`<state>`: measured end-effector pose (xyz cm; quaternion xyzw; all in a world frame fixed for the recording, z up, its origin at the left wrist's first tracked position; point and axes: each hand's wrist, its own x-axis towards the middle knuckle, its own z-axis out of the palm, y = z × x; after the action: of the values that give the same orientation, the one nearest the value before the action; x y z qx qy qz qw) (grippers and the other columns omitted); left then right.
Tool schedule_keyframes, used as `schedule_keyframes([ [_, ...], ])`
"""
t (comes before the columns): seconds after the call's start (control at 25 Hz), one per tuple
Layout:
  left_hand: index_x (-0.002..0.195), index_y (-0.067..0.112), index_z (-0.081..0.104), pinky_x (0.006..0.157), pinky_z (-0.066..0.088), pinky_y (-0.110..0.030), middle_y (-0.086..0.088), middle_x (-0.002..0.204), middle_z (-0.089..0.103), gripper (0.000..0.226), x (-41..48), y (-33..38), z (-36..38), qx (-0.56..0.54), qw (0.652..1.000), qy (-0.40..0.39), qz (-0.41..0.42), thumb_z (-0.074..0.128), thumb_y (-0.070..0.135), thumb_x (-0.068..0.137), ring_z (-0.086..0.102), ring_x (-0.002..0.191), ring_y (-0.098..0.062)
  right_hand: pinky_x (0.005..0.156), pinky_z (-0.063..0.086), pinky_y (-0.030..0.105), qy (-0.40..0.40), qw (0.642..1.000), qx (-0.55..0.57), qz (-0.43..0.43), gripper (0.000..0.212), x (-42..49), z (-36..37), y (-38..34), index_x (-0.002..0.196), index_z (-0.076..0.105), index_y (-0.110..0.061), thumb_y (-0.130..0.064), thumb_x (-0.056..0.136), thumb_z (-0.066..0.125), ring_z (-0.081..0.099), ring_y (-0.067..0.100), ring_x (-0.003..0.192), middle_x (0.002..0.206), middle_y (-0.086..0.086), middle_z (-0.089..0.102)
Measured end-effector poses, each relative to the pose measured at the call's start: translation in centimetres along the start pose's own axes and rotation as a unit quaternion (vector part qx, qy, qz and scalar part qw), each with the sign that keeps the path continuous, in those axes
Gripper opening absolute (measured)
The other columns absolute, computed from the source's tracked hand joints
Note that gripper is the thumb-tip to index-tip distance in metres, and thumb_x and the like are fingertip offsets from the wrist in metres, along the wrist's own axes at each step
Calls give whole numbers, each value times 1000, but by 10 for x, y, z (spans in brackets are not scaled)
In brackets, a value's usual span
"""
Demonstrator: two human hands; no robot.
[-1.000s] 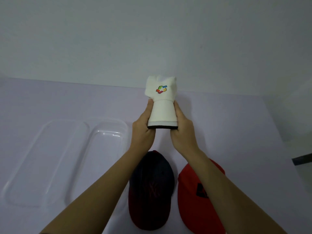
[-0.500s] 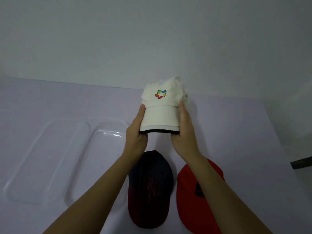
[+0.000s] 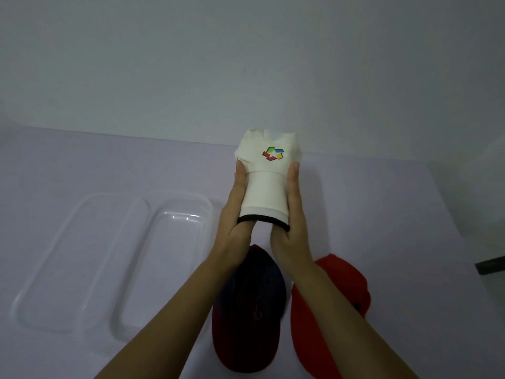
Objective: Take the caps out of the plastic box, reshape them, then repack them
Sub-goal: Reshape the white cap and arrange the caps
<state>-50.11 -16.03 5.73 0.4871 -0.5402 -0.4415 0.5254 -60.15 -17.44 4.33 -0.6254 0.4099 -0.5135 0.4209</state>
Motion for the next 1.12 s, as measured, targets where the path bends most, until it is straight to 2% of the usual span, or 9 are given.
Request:
schedule_keyframes([
  [0.08, 150, 18, 9, 112, 35, -33, 14, 149, 32, 69, -2, -1, -3, 1, 1000, 6, 2, 47, 26, 93, 36, 137, -7, 118, 17, 48, 6, 1000, 11, -13, 67, -4, 2, 1, 146, 8, -31, -12, 91, 40, 8, 23, 147, 159, 10, 6],
  [0.2, 148, 7, 8, 117, 20, -52, -7, 159, 12, 81, 1, -11, -31, 132, 984, -81, 90, 51, 19, 81, 12, 147, -24, 120, 13, 37, -61, 988, -119, -77, 59, -1, -24, 14, 144, 14, -37, -21, 93, 39, 0, 24, 147, 158, 3, -2],
  [0.32, 146, 17, 17, 120, 16, -36, -5, 159, 11, 90, 12, -5, -59, 66, 988, -123, 69, 58, 27, 67, 12, 147, -16, 120, 4, 29, -115, 958, -234, -120, 48, 3, -49, 25, 143, 18, -41, -39, 98, 34, -6, 24, 147, 157, -8, -9],
  [0.4, 138, 32, 32, 113, 21, -24, 5, 155, 24, 71, 31, 9, -71, 44, 998, -26, 46, 55, 23, 72, 22, 143, -7, 118, 1, 27, -151, 926, -304, -162, 50, 2, -54, 31, 143, 16, -46, -42, 97, 34, -10, 23, 146, 156, -13, -17],
  [0.48, 135, 35, 40, 107, 26, -22, 15, 146, 36, 48, 52, 22, -75, 170, 984, 34, 43, 52, 26, 89, 32, 136, -1, 116, 3, 36, -166, 903, -346, -192, 49, -1, -51, 36, 144, 14, -46, -43, 98, 31, -13, 22, 146, 156, -13, -20],
  [0.68, 105, 18, 66, 82, 51, -28, 1, 103, 70, 29, 74, 35, -62, 264, 958, -68, -90, 49, 38, 93, 64, 97, -17, 111, 10, 52, -127, 898, -355, -226, 51, -11, -38, 42, 145, 14, -44, -47, 97, 34, -9, 25, 146, 158, -9, -15],
  [0.84, 90, 16, 57, 64, 45, -10, 2, 86, 64, 21, 73, 34, -57, 307, 951, -40, 13, 42, 28, 98, 57, 73, -4, 109, 34, 52, -164, 883, -388, -205, 68, -5, -42, 33, 146, 15, -37, -26, 91, 53, 7, 27, 144, 158, 1, -5],
  [0.96, 92, 13, 57, 62, 39, -3, 3, 83, 60, 21, 73, 33, -62, 341, 935, -35, 90, 41, 25, 98, 52, 70, 2, 101, 39, 18, -245, 916, -289, -132, 93, 3, -55, 2, 147, 20, -28, 3, 65, 53, 16, 9, 143, 159, -4, 3],
  [1.12, 86, 13, 58, 61, 40, -5, 9, 73, 58, 27, 73, 40, -67, 326, 927, -100, 155, 40, 31, 95, 54, 65, 3, 108, 29, 14, -66, 967, -225, -104, 56, 40, -57, -30, 137, 37, -18, -14, 85, 56, 35, 1, 132, 142, -5, 39],
])
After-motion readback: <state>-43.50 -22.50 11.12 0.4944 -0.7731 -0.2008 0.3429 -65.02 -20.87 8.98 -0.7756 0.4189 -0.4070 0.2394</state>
